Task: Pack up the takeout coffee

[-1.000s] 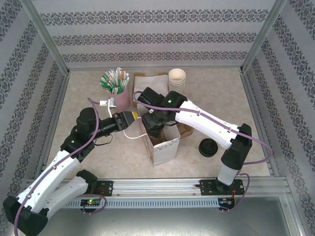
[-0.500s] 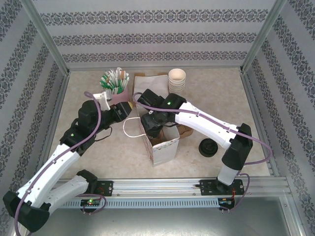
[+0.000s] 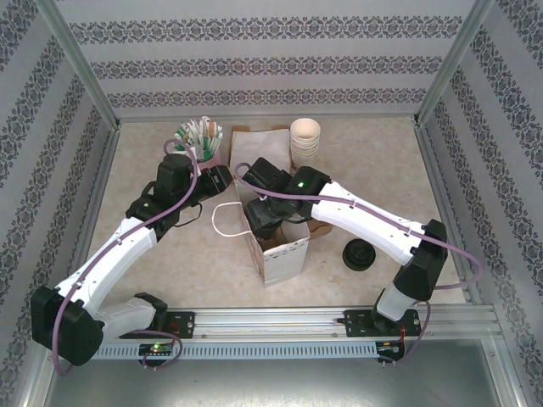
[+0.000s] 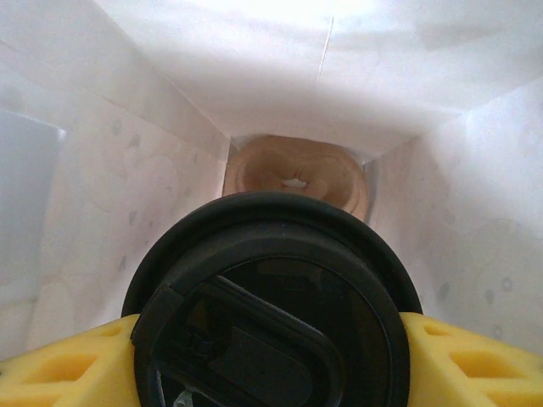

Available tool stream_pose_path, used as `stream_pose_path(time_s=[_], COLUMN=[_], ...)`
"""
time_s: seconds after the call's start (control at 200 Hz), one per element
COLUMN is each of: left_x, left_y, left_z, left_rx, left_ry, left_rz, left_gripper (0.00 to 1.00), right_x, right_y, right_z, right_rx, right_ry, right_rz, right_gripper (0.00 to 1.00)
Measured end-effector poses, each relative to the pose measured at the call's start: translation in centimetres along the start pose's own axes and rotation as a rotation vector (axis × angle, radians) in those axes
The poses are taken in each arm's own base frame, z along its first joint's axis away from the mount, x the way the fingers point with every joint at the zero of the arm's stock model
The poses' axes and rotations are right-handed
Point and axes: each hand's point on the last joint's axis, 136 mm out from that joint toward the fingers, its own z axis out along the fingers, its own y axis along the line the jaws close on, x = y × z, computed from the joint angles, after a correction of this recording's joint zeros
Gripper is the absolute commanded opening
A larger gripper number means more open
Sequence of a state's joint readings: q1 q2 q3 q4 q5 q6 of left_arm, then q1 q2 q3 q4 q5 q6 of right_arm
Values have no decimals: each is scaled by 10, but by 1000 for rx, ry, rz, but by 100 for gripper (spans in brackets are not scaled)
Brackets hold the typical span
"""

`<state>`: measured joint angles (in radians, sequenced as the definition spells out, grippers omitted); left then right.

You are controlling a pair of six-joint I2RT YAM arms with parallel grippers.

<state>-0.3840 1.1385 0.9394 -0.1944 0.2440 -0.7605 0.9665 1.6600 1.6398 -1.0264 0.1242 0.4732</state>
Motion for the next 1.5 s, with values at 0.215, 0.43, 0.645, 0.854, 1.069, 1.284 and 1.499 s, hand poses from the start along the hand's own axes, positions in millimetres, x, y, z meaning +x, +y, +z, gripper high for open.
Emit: stream_pose_path(time_s=[0.215,0.43,0.645,0.854,1.069,1.284,1.499], left_x=[3,3,0,0,-2,-5,-7], left_y=[-3,-7,-13,-14,-15,-18,-19], left_z=[0,-2,-12,-14,-18,-25,-29], left_rx=[19,36,58,62,66,73,71], left_ry=[16,21,2,-4,-14,-34,-47], left_rz=[7,22,32,40,47,61,66], left_gripper=[42,42,43,42,42,42,42], right_x=[-2,-9,-18,-8,-10,-9,0], right_y=[5,8,6,5,8,7,-4], right_z=[17,27,33,54,59,65,65], right_rx=[-3,-9,-13,2,-8,3,80], right_ry=[18,5,-19,31,23,31,50], right_rz=[-3,-2,8,2,2,2,-19], right_gripper=[46,44,44,44,44,41,41])
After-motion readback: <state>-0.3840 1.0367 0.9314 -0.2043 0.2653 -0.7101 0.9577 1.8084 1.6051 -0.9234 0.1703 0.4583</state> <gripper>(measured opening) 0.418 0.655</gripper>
